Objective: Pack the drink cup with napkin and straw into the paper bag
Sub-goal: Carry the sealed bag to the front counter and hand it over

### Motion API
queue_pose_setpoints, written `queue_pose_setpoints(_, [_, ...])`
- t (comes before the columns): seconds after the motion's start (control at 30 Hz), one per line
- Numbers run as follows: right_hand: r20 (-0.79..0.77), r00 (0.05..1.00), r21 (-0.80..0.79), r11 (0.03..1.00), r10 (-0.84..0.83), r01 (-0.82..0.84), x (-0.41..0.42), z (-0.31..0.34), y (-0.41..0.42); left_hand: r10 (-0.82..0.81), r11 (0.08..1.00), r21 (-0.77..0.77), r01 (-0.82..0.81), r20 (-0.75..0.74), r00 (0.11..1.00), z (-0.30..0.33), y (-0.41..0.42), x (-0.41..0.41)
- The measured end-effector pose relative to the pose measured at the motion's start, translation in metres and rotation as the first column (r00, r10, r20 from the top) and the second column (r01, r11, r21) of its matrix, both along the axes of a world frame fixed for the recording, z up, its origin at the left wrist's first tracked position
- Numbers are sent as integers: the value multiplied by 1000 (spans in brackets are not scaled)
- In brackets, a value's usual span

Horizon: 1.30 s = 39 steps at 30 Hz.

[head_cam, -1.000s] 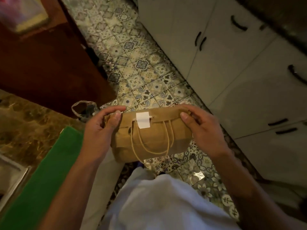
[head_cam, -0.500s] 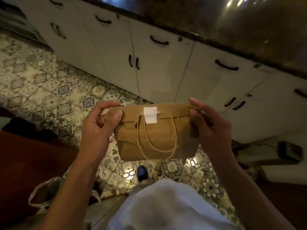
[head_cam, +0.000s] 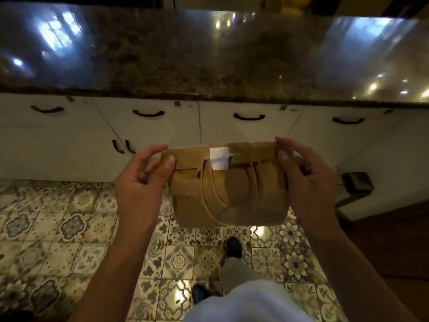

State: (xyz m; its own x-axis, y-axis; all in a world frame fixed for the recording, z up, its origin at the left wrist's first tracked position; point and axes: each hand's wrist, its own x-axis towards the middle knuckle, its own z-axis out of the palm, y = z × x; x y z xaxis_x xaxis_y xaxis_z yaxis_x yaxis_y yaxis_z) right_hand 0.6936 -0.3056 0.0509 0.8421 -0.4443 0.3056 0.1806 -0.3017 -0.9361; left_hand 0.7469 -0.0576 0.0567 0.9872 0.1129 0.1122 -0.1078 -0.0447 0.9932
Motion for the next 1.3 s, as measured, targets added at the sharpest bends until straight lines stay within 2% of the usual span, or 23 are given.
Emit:
queue_pose_setpoints(0.1, [23,997,-4,997,-75,75,26,5,-27,-102,994,37,102,3,995,5,-33,36])
queue_pose_setpoints(0.23, [60,991,-26,993,-116,117,66,18,-64,-114,993,44,110,85,990,17,-74,85])
queue_pose_setpoints(0.4, [115,989,-2,996,-92,93,113,40,-109,-95,994,74,82,204,974,40,-116,139])
queue_pose_setpoints(0.7, [222,973,38,998,-59,52,206,74,-170,-139,986,130,102,320,937,82,-180,232])
queue_pose_setpoints(0.97, [288,954,39,997,-80,72,280,114,-208,-224,970,175,169,372,901,128,-219,320])
queue_pose_setpoints(1.17, [346,928,26,990,-136,136,336,144,-226,-339,940,184,289,376,862,155,-238,391])
queue_pose_setpoints(1.3, [349,927,-48,986,-136,162,377,159,-247,-386,922,182,341,383,839,172,-255,438])
